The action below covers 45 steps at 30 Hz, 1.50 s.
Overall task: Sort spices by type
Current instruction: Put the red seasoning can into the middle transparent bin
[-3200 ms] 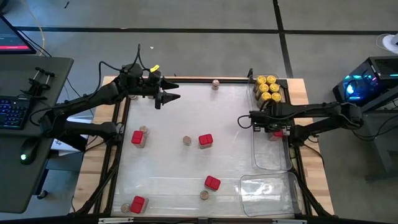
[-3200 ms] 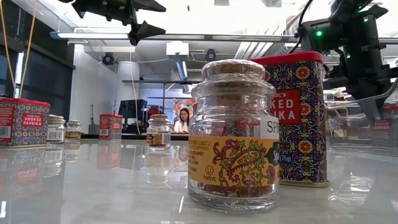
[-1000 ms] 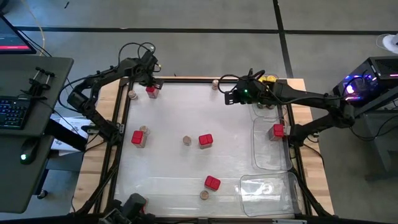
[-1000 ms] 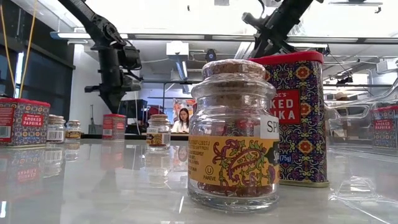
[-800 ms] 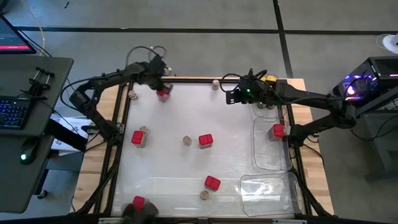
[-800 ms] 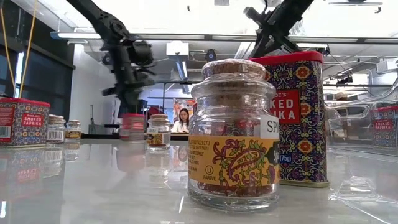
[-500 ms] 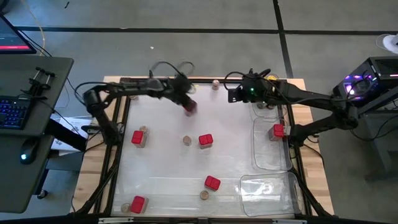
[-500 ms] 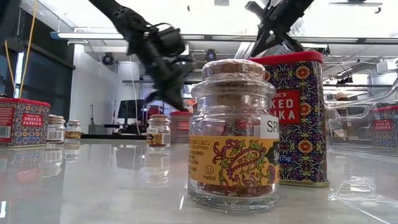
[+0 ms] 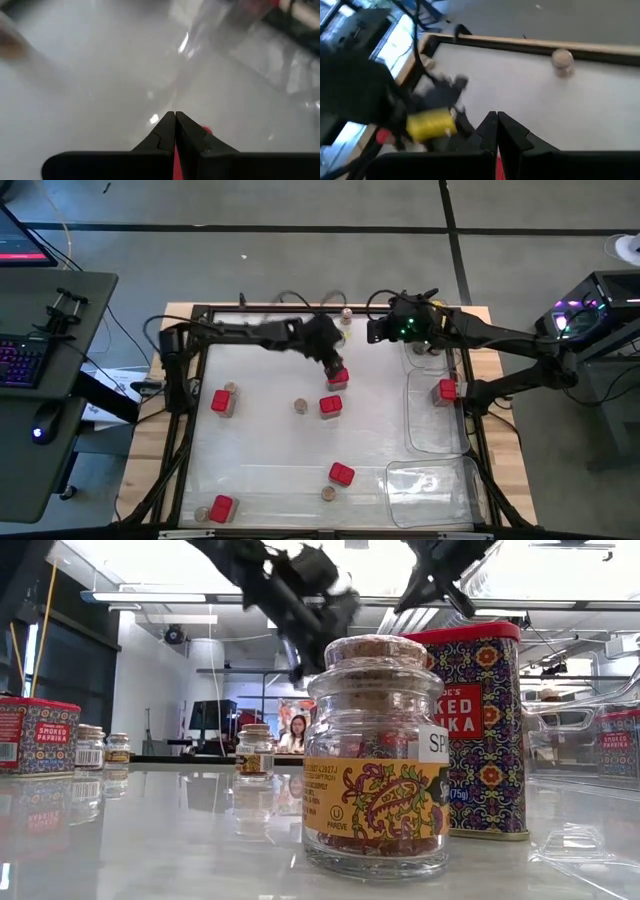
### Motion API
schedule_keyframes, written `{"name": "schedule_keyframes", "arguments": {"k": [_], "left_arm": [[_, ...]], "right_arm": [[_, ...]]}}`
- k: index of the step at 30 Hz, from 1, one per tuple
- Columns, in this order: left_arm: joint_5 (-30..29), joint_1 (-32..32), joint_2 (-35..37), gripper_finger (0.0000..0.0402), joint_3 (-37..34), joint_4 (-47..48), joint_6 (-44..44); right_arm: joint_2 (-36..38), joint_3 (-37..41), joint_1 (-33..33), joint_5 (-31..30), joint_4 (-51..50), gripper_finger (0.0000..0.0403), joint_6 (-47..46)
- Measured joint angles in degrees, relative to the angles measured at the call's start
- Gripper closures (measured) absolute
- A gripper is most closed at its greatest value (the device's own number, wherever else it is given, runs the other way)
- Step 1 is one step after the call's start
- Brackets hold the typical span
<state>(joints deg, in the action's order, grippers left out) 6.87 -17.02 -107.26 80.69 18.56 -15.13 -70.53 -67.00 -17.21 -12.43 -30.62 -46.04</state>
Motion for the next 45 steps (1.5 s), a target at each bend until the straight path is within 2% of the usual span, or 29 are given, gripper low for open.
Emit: {"name": "schedule_keyframes", "arguments": {"k": [6, 9, 13, 16, 19, 24, 28, 34, 42, 45], "left_arm": [[-2.82, -6.31, 10.94, 0.0401, -0.07, 9.07, 8.44], [-2.91, -9.5, 19.62, 0.0401, -1.88, 8.52, 9.61], [-4.16, -12.89, 32.04, 0.0401, -7.34, 6.7, 6.04], [-6.83, -14.21, 41.41, 0.0401, -11.31, 5.71, 3.63], [-9.8, -14.94, 49.16, 0.0401, -14.99, 5.97, 1.59], [-10.98, -15.27, 58.3, 0.0401, -19.92, 6.19, -3.35], [-11.0, -15.17, 62.14, 0.0401, -22.44, 6.93, -5.81], [-10.74, -14.13, 64.5, 0.0401, -24.52, 8.87, -8.29], [-10.73, -13.5, 64.54, 0.0401, -24.55, 10.63, -7.3], [-10.75, -13.52, 64.48, 0.0401, -24.55, 10.69, -6.98]], "right_arm": [[0.91, 0.0, 0.47, 14.43, 7.49, 0.0402, 12.88], [-0.8, 0.0, 0.97, 17.53, 10.05, 0.0401, 18.47], [-5.86, -0.02, 0.72, 21.82, 13.71, 0.0381, 21.73], [-11.26, -0.26, 0.72, 22.19, 15.98, 0.0348, 24.47], [-16.73, -2.96, 0.72, 22.77, 13.12, 0.0297, 28.61], [-24.64, -11.17, 0.17, 26.38, 1.02, 0.0211, 40.63], [-30.91, -17.33, 0.52, 27.89, -10.49, 0.0178, 53.29], [-38.31, -22.27, 1.66, 27.43, -19.39, 0.0175, 62.17], [-40.65, -22.95, 3.53, 19.74, -20.61, 0.0175, 68.18], [-40.71, -22.95, 3.52, 19.39, -20.41, 0.0175, 68.17]]}}
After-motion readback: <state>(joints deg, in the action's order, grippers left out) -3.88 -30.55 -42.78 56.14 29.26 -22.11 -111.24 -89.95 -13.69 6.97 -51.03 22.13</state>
